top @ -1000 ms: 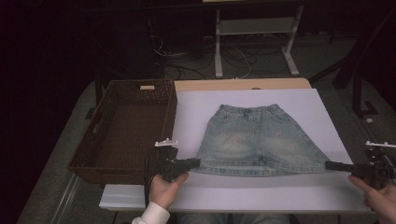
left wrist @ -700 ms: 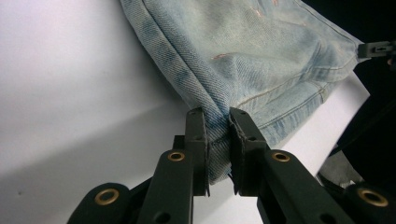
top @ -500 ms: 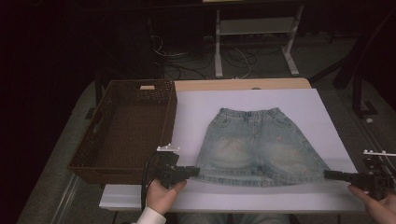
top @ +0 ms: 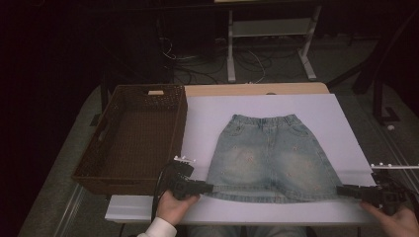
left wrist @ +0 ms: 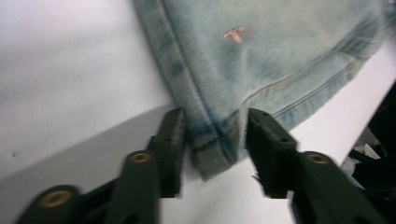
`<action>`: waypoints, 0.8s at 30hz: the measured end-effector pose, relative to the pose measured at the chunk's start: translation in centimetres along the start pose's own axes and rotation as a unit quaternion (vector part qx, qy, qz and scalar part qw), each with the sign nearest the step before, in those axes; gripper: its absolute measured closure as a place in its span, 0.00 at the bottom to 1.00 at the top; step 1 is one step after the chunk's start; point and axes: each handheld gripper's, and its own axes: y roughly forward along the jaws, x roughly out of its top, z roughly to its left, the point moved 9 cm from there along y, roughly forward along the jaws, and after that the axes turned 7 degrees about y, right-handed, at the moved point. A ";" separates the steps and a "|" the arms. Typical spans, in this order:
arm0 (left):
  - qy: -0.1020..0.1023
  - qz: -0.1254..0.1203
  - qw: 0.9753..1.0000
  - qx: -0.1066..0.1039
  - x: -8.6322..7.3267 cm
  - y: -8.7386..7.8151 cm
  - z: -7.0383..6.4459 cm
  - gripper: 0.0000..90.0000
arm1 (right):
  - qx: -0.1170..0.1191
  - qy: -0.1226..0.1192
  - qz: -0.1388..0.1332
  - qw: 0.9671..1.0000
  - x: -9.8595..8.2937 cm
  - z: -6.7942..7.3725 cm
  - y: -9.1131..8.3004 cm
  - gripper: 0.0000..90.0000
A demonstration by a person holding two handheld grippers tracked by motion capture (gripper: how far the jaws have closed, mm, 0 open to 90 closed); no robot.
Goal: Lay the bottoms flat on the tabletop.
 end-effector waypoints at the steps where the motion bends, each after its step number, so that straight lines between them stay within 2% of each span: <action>1: 0.001 -0.003 1.000 -0.001 0.1 -0.1 0.0 0.57 | 0.003 -0.007 -0.010 1.000 0.2 0.2 -0.2 0.59; 6: 0.011 -0.022 1.000 -0.009 0.8 -0.6 -0.5 0.47 | 0.013 -0.033 -0.039 0.999 1.1 1.2 -0.8 0.49; 10: 0.017 -0.035 0.999 -0.013 1.2 -0.9 -0.8 0.42 | 0.033 -0.058 -0.053 0.996 1.6 2.7 -0.9 0.43; 14: 0.021 -0.050 0.998 -0.017 1.5 -1.3 -1.0 0.41 | 0.061 -0.079 -0.064 0.993 2.1 4.4 -1.1 0.43; 18: 0.029 -0.062 0.997 -0.026 1.9 -1.7 -1.5 0.39 | 0.079 -0.102 -0.063 0.990 2.4 6.2 -0.8 0.40; 24: 0.040 -0.079 0.996 -0.031 2.6 -2.2 -2.4 0.35 | 0.100 -0.127 -0.053 0.985 3.0 8.4 -0.3 0.26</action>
